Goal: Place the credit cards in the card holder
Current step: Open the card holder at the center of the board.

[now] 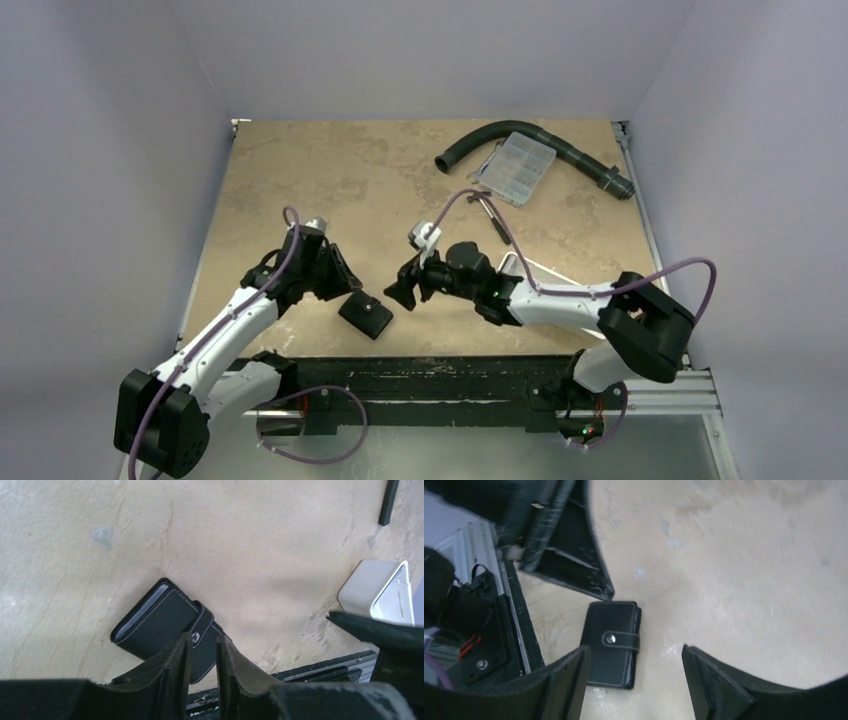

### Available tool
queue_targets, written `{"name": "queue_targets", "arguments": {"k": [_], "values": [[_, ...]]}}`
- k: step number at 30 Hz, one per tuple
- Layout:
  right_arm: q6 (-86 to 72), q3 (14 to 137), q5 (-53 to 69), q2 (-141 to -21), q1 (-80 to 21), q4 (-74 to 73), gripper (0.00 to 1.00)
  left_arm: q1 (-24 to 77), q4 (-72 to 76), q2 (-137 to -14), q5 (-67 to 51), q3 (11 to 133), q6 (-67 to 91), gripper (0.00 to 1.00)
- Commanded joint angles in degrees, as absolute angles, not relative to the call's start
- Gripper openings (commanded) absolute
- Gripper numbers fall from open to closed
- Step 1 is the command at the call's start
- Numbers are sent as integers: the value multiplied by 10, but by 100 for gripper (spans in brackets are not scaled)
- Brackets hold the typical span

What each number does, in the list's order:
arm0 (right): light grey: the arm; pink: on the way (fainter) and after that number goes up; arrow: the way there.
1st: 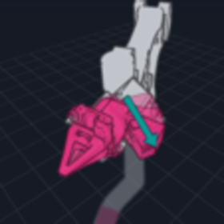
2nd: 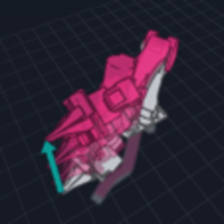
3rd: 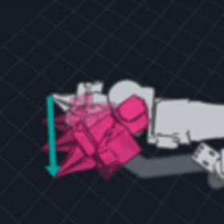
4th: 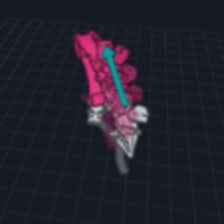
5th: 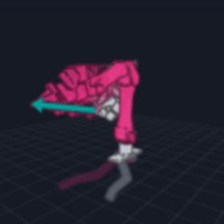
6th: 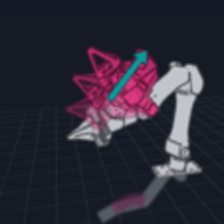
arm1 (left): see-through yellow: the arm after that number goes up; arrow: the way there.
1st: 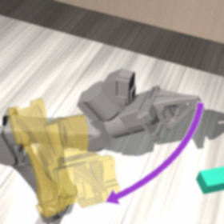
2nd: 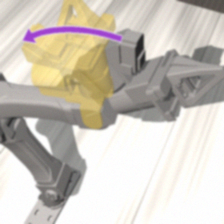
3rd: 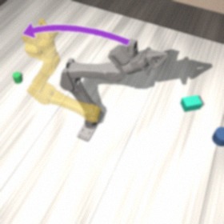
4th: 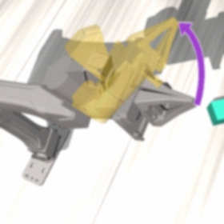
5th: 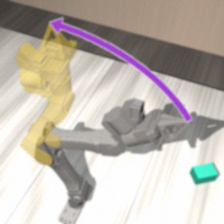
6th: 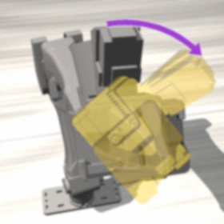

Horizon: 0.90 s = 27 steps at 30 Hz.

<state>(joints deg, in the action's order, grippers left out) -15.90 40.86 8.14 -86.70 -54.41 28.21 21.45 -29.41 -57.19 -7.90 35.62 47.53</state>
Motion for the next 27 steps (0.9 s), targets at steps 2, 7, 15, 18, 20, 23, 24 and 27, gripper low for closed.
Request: {"name": "queue_targets", "arguments": {"k": [2, 7, 15, 18, 20, 23, 24, 27], "values": [[28, 301, 59, -827, -597, 489, 87, 214, -368, -514, -31, 349, 537, 24], [129, 285, 95, -869, -626, 587, 87, 214, -359, -496, -46, 307, 538, 12], [234, 339, 10, -980, -696, 619, 82, 216, -320, -513, -56, 287, 533, 5], [245, 357, -13, -1013, -706, 634, 80, 215, -301, -534, -65, 273, 534, 0], [231, 364, -21, -1032, -706, 647, 77, 216, -292, -554, -71, 267, 531, 0], [222, 385, -10, -1055, -706, 641, 69, 216, -282, -577, -74, 256, 531, 0], [220, 391, -10, -1062, -705, 637, 69, 216, -284, -580, -71, 254, 533, 0], [223, 407, -9, -1079, -705, 624, 66, 216, -297, -579, -52, 254, 543, 0]]}}
